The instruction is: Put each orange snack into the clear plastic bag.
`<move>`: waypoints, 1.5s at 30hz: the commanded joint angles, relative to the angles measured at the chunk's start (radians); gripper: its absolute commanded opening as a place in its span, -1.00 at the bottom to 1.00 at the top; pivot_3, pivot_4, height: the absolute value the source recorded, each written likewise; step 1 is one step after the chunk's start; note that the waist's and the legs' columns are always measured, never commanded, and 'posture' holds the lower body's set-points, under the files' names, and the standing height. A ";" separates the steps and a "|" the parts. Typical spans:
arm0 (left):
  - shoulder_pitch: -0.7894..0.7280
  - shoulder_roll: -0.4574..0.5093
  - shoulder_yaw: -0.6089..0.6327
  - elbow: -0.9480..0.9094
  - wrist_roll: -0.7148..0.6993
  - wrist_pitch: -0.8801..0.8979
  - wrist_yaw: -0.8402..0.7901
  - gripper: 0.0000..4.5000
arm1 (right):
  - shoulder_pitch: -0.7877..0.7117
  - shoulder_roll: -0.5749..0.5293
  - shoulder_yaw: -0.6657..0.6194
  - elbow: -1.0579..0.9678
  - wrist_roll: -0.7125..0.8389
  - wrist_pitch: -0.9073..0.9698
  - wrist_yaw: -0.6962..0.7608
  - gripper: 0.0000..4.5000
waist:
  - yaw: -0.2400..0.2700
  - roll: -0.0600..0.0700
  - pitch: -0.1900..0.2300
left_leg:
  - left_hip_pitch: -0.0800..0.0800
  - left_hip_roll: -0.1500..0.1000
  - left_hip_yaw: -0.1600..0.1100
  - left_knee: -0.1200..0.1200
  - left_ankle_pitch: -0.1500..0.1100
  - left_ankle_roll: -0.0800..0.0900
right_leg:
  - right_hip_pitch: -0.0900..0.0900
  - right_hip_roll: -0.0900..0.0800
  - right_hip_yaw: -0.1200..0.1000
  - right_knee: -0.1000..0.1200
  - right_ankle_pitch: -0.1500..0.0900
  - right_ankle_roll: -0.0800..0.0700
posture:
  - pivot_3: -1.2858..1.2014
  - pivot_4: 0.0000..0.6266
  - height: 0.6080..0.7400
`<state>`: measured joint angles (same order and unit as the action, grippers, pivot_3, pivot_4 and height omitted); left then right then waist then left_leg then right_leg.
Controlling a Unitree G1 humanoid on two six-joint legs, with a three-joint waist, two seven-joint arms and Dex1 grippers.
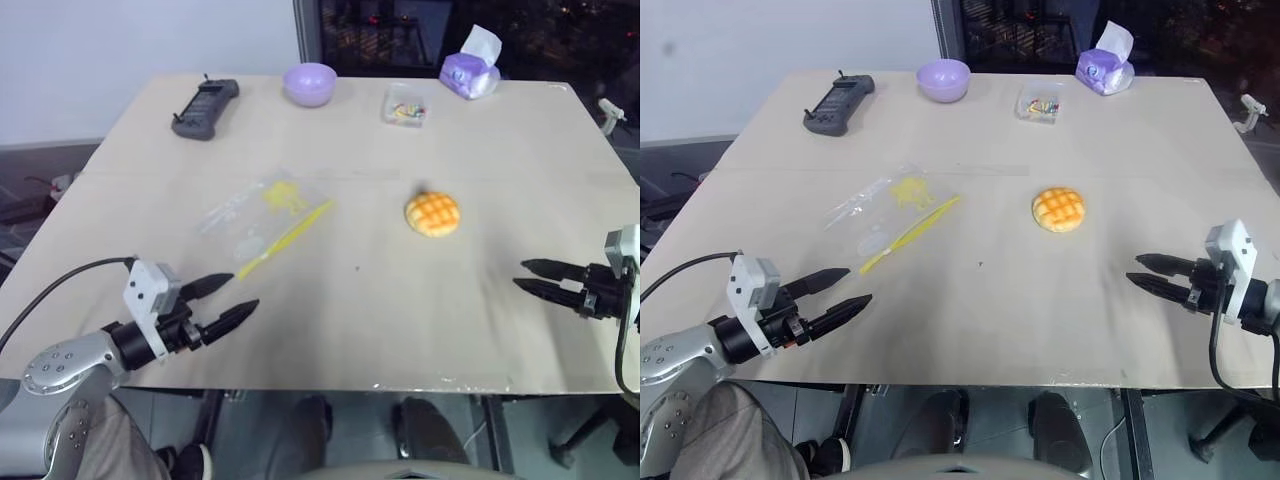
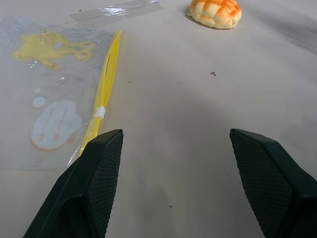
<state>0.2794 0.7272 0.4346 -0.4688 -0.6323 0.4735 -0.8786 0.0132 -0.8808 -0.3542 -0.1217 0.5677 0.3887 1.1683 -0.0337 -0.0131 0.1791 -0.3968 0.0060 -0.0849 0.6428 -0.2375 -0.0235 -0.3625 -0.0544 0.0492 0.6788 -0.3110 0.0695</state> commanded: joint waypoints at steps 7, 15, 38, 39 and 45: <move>-0.021 0.024 0.002 -0.017 0.005 -0.011 -0.004 0.62 | 0.023 -0.028 -0.045 -0.052 0.026 0.013 0.003 -0.22 | 0.002 0.000 0.000 | 0.000 0.000 0.000 0.000 0.000 0.000 | 0.000 0.000 0.000 0.000 0.000 0.000 | 0.03 -0.52 1.00; -0.027 0.018 -0.001 -0.006 0.017 -0.018 0.001 0.62 | 0.018 -0.022 -0.038 -0.058 0.026 0.018 -0.007 -0.22 | 0.002 0.000 0.000 | 0.000 0.000 0.000 0.000 0.000 0.000 | 0.000 0.000 0.000 0.000 0.000 0.000 | 0.03 -0.52 1.00; -0.053 -0.064 0.086 0.042 -0.159 0.204 0.161 0.98 | -0.191 -0.011 0.044 -0.264 0.213 0.170 -0.034 1.00 | 0.002 0.000 0.000 | 0.000 0.000 -0.001 0.000 0.000 0.000 | 0.000 0.000 -0.001 0.000 0.000 0.000 | 0.03 -0.52 1.00; -0.062 -0.072 0.095 0.049 -0.166 0.214 0.185 0.98 | -0.194 -0.010 0.048 -0.263 0.210 0.169 -0.035 1.00 | 0.002 0.000 0.000 | -0.001 0.000 -0.002 0.000 0.000 0.000 | 0.000 0.000 -0.002 0.000 0.000 0.000 | 0.03 -0.52 1.00; -0.158 -0.158 0.157 0.103 -0.321 0.346 0.386 0.98 | -0.186 -0.011 0.065 -0.241 0.185 0.152 -0.023 1.00 | 0.013 -0.001 0.000 | -0.001 0.000 -0.002 0.000 0.000 0.000 | 0.000 -0.001 -0.002 0.000 0.000 0.000 | 0.03 -0.52 1.00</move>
<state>0.1415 0.5904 0.5552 -0.3604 -0.8801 0.7811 -0.5498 -0.1713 -0.8879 -0.2806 -0.3544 0.7491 0.5560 1.1409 -0.0203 -0.0137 0.1791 -0.3977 0.0060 -0.0868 0.6430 -0.2375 -0.0235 -0.3627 -0.0549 0.0474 0.6783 -0.3110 0.0695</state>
